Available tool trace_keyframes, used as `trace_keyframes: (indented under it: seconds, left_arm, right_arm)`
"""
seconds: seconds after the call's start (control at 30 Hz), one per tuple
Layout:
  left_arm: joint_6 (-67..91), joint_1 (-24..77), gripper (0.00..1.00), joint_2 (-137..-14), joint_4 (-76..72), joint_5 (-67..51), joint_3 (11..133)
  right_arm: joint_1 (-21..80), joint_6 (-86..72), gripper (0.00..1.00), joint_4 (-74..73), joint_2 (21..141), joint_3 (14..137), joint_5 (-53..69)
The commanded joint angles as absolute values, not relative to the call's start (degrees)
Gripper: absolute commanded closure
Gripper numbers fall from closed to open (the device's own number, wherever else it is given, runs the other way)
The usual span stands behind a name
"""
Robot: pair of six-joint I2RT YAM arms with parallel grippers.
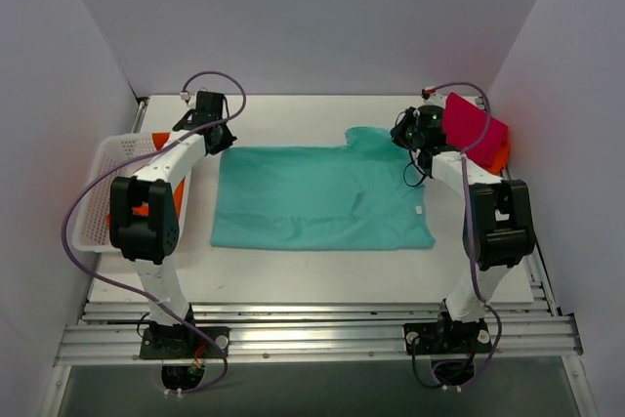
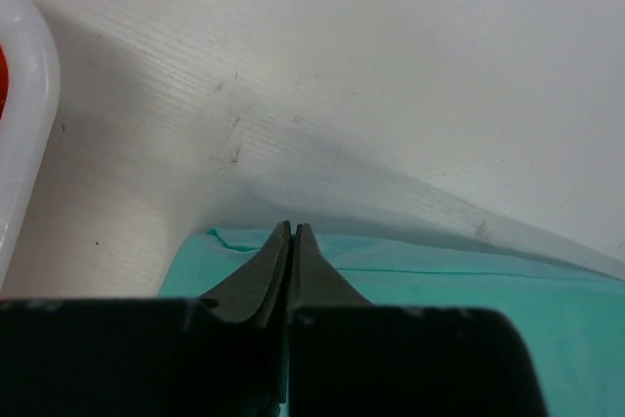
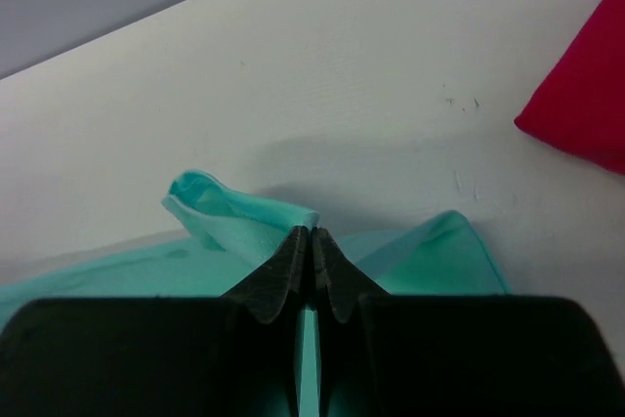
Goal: Fold and stack the t-shirts
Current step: Fold the tshirt
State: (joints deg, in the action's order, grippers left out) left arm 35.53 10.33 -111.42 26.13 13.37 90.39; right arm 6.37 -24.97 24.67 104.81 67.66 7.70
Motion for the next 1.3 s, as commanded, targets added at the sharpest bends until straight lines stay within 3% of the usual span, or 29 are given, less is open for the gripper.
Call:
trace_keyframes:
  seconds: [0.0, 0.77, 1.27]
  left_arm:
    - [35.2, 10.0, 0.98, -105.3, 21.6, 13.4, 86.8]
    - [36.4, 12.6, 0.98, -87.1, 14.3, 13.2, 63.7]
    - [39.3, 16.5, 0.98, -80.6, 12.1, 20.4, 51.5]
  right_arm:
    - [6.6, -24.3, 1.0, 27.1, 98.4, 64.3, 6.3]
    - [7.7, -24.1, 1.0, 22.5, 79.4, 46.7, 1.5]
    - [8.5, -29.3, 1.0, 21.1, 70.7, 33.3, -5.4]
